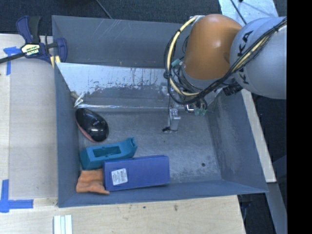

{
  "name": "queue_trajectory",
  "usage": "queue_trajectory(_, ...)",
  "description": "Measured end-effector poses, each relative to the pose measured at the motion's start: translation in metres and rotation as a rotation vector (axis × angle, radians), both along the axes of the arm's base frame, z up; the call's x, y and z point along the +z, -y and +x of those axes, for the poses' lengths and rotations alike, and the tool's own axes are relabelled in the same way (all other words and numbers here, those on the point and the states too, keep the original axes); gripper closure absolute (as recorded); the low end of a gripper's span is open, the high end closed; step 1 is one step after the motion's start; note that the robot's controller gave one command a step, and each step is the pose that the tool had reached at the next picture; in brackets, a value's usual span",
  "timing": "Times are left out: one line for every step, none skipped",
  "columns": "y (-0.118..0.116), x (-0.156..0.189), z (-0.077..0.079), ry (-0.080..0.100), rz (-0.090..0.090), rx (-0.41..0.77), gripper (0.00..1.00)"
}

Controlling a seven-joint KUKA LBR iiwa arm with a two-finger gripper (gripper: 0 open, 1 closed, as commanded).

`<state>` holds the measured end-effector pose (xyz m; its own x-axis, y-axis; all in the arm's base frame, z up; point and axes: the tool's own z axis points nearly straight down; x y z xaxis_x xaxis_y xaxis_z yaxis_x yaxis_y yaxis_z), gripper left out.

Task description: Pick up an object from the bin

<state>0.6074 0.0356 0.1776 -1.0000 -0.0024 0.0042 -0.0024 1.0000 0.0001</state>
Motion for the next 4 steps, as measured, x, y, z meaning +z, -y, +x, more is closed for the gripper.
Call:
queue_trajectory(0.000, 0.005, 0.001, 0.008, 0.000, -0.001, 0.00)
queue_trajectory(-0.040, -0.045, 0.000, 0.015, 0.000, -0.024, 0.00)
queue_trajectory(-0.079, -0.092, -0.028, 0.011, -0.004, 0.074, 0.00)
queue_trajectory(-0.080, -0.093, -0.050, 0.019, 0.000, 0.261, 0.00)
